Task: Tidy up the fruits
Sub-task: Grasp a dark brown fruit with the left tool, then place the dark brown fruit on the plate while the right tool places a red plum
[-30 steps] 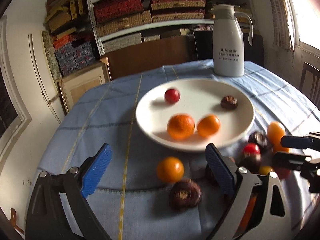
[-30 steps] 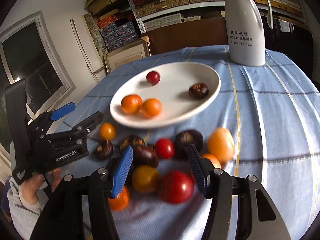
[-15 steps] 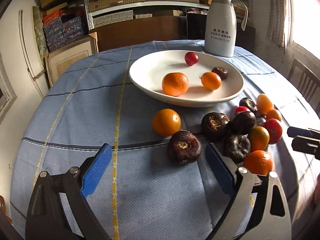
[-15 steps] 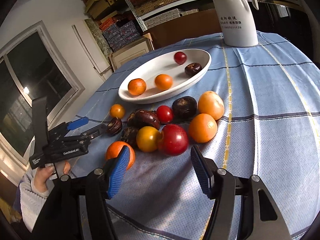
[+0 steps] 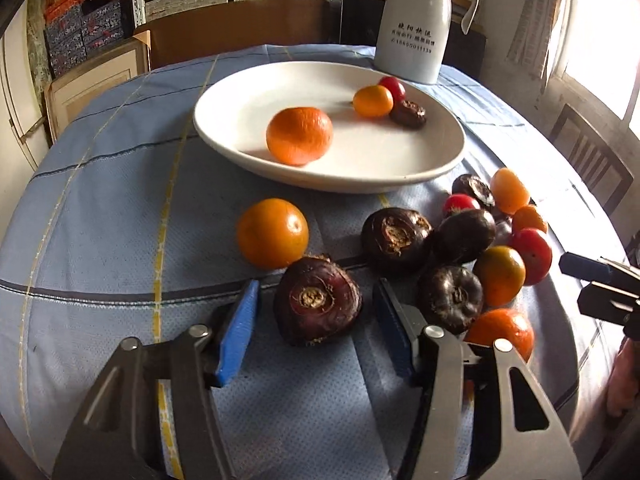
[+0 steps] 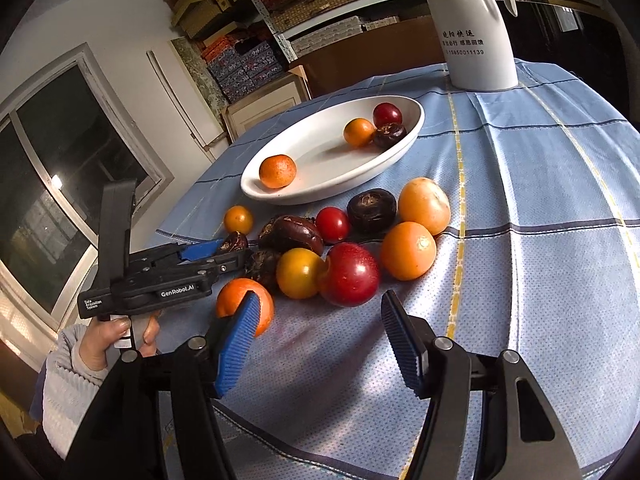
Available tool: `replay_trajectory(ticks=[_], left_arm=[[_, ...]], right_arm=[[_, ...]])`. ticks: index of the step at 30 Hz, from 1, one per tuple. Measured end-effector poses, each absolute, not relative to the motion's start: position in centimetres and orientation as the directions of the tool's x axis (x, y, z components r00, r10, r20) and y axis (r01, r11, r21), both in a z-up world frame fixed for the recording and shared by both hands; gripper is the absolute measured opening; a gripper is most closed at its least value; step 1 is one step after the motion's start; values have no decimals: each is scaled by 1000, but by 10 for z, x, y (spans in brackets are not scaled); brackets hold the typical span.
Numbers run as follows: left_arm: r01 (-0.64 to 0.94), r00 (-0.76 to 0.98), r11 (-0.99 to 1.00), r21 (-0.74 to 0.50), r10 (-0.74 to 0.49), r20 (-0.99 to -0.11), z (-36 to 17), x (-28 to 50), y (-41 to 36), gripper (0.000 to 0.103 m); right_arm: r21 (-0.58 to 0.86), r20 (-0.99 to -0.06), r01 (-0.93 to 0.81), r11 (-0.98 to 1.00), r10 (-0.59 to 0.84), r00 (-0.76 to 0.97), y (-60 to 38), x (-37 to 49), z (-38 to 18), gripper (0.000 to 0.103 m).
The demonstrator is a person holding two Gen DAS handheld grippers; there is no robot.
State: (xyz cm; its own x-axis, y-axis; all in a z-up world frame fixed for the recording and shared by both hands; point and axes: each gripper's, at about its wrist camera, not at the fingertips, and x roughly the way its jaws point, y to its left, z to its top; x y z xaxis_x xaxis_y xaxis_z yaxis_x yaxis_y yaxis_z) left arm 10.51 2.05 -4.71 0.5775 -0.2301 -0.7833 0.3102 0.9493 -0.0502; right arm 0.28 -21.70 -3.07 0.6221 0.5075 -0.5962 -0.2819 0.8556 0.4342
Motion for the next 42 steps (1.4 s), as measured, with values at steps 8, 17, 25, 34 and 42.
replay_trajectory(ticks=[8,17,25,34,42], left_arm=[[317,614,947,-45,-241,-752,-40,92,20,41],[335,592,940,-67,-265,-761,-42,94,19,41],[334,627,939,-84,-288,-724,-26,89,19,41],[272,697,961,-55,-236,-677,23,156,17,41],[247,671,968,-49,-207,-712,-3,220,3,42]], right_arm=[[421,-632,-228,878,464,620,-220,10,-36,64],[448,-676,-227,865,494,547,-207,40,-45,54],[483,-614,-262,836,536,579,-211,33,-34,38],[428,-590,-277,861,498,635,-204,87,17,38],[359,-643,-268,894,446,623,-174,143,0,41]])
